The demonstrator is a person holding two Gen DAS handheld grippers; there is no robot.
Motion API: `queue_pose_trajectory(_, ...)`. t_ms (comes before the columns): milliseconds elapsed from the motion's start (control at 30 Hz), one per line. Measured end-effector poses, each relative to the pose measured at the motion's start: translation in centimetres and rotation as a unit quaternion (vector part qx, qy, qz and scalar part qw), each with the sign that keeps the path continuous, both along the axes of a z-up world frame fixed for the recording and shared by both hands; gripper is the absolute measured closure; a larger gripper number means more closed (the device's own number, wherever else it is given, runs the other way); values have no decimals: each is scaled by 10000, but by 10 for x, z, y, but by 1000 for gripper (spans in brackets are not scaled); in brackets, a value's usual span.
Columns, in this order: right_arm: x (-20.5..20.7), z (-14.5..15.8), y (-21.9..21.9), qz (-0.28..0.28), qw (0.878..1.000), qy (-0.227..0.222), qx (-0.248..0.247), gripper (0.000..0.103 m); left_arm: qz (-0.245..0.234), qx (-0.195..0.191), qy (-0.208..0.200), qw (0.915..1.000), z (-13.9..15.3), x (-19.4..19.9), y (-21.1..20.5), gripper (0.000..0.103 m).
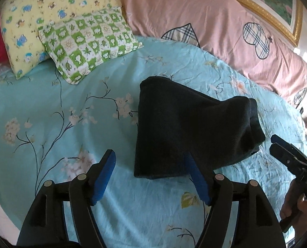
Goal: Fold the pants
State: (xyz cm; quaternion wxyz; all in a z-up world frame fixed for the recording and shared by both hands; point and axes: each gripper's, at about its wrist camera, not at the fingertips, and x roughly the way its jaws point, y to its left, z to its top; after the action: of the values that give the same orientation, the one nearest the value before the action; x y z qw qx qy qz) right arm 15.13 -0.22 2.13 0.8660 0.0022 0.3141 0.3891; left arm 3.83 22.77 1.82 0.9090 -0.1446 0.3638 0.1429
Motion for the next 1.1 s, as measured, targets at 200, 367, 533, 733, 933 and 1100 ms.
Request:
queue_pose_trajectory(200,-17,-7,7,147,9993,-155,-298,19,-18,202,60,9998,3,-5,-9,27)
queue_pose_trajectory(367,-28,-14,6,119,9990,-195,-389,17,104,346,114,9993,3,-10,-13,23)
queue_pose_trajectory(533,-37,-15,6,107,9983,-320,-483,16,51,503,213,9985,-1,-11,-22,23)
queue_pose_trajectory(733,-43,-13,11,191,9967,-453,-642,13,3,714,239,9972,-1,-14,-30,20)
queue_pose_trajectory(933,-46,-15,15,140,9954,-550,-774,12,24,824,277,9962,-4,-15,-33,20)
queue_pose_trajectory(1100,-46,-17,17,145,9948,-556,-836,10,-7,878,256,9958,-5,-16,-34,20)
